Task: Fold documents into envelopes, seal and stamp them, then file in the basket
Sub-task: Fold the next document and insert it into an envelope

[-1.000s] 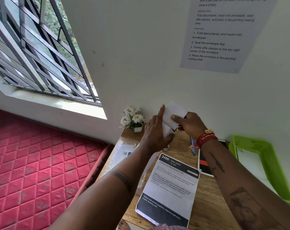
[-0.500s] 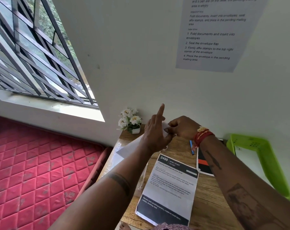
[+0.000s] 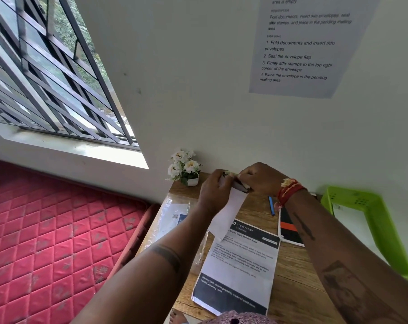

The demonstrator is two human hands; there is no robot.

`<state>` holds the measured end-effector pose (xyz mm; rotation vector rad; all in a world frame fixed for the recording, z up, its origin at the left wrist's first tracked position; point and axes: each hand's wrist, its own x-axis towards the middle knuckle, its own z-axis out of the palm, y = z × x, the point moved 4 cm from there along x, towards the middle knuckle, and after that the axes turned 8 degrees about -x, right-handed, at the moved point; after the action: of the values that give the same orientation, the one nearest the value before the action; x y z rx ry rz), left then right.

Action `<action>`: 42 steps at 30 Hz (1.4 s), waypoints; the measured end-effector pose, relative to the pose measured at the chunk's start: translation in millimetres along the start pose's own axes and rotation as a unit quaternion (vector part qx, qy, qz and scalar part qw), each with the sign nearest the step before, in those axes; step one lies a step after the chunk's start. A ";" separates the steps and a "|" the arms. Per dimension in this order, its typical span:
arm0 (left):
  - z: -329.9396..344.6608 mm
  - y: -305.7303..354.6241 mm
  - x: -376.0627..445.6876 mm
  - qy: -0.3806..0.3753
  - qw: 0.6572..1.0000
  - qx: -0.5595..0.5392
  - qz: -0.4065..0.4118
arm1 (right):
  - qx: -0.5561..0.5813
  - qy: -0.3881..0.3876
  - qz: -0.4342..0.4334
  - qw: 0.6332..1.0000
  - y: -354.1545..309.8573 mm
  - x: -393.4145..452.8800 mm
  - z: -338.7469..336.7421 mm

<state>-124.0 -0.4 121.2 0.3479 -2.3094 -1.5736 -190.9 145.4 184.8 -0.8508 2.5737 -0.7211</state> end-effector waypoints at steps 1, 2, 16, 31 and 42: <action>0.0 0.9 0.2 0.004 1.000 -0.005 -0.003 | -0.003 -0.001 -0.002 1.000 -0.3 1.4 1.6; 0.2 1.8 0.5 0.005 1.000 -0.006 -0.004 | -0.012 0.000 -0.005 1.000 -0.9 2.6 3.0; -19.2 -9.6 4.9 0.032 0.998 -0.032 -0.045 | 0.270 0.199 0.049 0.941 37.0 -8.1 19.1; -6.0 -10.0 7.3 -0.002 0.991 -0.090 -0.096 | 0.399 0.218 0.091 0.886 64.4 -37.4 53.5; 6.3 -5.4 1.6 -0.007 0.984 -0.138 -0.115 | 0.382 0.263 0.081 0.882 60.9 -46.8 62.4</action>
<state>-127.9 2.4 114.2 0.5501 -2.0816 -1.9827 -154.6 194.5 107.0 -0.1827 2.3516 -1.9366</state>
